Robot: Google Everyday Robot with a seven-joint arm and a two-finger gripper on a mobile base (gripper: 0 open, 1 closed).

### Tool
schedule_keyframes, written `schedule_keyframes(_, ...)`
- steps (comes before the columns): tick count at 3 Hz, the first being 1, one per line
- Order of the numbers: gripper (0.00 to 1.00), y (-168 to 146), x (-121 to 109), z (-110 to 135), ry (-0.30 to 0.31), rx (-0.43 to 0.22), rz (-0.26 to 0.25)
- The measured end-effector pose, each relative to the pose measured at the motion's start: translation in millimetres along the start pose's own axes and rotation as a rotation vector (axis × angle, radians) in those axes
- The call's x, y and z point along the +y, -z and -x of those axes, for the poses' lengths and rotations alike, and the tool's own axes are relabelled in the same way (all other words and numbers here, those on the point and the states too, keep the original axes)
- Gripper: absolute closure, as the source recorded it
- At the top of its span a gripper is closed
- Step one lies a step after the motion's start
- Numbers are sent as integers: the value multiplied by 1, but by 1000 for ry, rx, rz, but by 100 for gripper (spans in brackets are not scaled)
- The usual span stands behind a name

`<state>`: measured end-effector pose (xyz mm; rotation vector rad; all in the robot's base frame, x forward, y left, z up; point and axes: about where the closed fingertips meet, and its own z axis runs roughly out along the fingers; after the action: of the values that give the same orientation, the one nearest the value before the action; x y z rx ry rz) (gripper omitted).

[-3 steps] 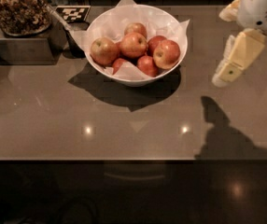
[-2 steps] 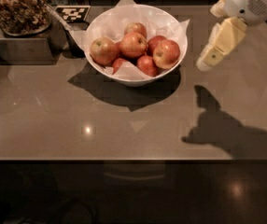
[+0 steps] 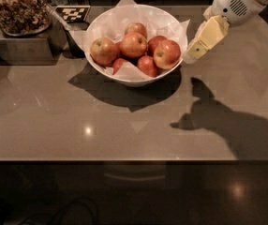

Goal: Pick apple from white bowl

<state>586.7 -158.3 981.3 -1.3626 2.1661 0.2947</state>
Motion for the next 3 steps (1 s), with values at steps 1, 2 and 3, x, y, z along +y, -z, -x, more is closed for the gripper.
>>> schedule_keyframes(1,19,0,0,0,0,0,0)
schedule_keyframes(2,29,-1,0,0,0,-1,1)
schedule_keyframes(3,19,-24,3,14,37,-24,25)
